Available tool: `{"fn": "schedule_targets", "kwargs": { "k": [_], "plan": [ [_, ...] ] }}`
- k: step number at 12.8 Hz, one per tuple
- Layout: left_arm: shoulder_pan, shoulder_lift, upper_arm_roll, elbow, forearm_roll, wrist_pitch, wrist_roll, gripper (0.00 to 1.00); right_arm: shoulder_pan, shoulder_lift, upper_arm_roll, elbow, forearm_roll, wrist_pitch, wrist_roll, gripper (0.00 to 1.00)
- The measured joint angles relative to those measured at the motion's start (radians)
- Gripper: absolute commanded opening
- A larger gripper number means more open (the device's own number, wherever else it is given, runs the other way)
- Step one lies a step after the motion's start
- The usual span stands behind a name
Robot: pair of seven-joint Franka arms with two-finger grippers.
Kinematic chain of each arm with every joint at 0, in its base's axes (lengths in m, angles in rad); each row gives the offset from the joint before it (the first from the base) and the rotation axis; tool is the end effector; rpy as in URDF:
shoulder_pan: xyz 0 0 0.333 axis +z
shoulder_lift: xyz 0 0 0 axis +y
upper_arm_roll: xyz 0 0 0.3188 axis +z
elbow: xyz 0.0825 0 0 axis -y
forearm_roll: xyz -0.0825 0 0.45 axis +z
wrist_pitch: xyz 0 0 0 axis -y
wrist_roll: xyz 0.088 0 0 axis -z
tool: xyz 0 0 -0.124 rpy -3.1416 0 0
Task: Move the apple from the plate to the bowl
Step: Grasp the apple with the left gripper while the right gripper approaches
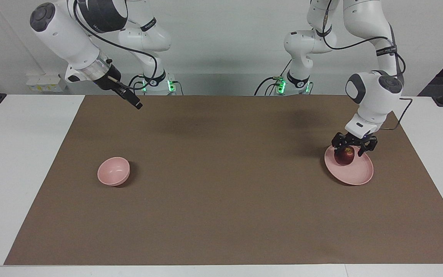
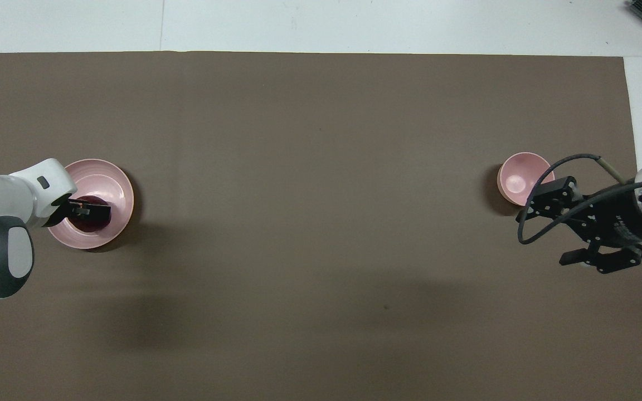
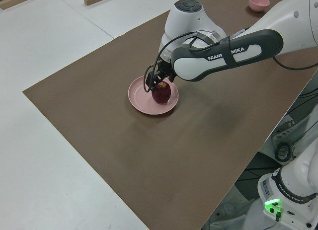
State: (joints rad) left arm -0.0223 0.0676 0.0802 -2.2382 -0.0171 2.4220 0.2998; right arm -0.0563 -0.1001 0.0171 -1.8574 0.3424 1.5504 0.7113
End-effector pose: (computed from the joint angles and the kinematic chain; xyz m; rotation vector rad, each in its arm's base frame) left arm 0.5938 0.0343 0.2921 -3.1015 0.3586 -0.1809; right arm 0.5710 0.0201 0.5237 -2.6409 1.0849 0.4420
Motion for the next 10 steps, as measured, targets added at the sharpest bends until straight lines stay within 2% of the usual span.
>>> {"fn": "schedule_targets", "kwargs": {
  "k": [2, 3, 5, 8, 9, 10],
  "plan": [
    [0.005, 0.000, 0.000, -0.015, 0.000, 0.000, 0.007, 0.98, -0.007, 0.000, -0.001, -0.030, 0.079, 0.001, 0.045, 1.00],
    [0.005, 0.000, 0.000, -0.019, 0.000, 0.000, 0.008, 0.89, -0.007, 0.000, -0.001, -0.044, 0.123, 0.002, 0.067, 1.00],
    [0.005, 0.000, 0.000, -0.020, 0.000, 0.001, 0.008, 0.65, -0.007, 0.001, -0.001, -0.082, 0.222, 0.003, 0.088, 1.00],
    [0.005, -0.002, 0.000, -0.019, 0.000, 0.012, 0.010, 0.07, -0.005, 0.006, -0.001, -0.142, 0.339, 0.034, 0.091, 1.00],
    [0.005, -0.001, 0.000, -0.019, 0.000, 0.015, 0.010, 0.00, -0.002, 0.008, 0.000, -0.161, 0.391, 0.051, 0.092, 1.00],
    [0.005, -0.001, -0.001, -0.019, 0.000, 0.016, 0.010, 0.00, 0.000, 0.009, 0.001, -0.184, 0.447, 0.075, 0.094, 1.00]
  ]
}}
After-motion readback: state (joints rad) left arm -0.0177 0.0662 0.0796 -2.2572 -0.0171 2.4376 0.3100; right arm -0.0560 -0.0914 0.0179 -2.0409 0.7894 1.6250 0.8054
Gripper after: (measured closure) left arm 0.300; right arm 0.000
